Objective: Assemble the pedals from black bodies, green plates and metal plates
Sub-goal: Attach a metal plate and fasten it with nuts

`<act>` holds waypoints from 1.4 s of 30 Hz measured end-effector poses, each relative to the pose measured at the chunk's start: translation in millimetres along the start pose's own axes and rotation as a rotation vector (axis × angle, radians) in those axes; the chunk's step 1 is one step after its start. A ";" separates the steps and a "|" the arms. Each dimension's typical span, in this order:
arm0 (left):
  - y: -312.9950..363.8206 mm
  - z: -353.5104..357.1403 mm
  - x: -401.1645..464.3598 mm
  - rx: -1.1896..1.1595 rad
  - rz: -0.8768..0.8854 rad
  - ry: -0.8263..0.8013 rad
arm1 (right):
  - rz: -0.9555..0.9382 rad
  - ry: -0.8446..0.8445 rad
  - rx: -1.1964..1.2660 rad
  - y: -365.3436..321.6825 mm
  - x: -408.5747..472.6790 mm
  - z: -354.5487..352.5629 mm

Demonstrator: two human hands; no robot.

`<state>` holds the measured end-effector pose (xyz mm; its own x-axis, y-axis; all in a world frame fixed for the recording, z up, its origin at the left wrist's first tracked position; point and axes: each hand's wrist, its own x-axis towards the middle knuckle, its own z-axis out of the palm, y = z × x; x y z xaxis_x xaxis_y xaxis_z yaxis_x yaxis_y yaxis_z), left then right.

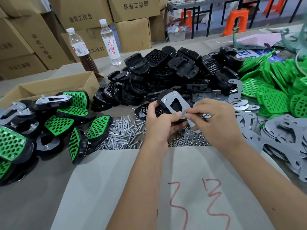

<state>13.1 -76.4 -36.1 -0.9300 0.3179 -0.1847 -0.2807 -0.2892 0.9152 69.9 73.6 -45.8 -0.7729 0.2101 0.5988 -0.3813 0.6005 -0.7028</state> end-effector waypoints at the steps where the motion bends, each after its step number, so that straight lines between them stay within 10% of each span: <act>1: -0.2 0.0 0.0 0.007 0.003 0.001 | -0.029 0.000 -0.036 0.0 0.5 0.0; 42: 3.3 -0.8 0.5 -0.153 -0.016 0.067 | 0.081 0.080 0.089 -9.1 -2.0 -7.8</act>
<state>11.5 -77.9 -33.4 -0.9376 0.2636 -0.2268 -0.3232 -0.4204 0.8478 78.9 73.8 -37.7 -0.7612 0.3184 0.5649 -0.3655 0.5089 -0.7794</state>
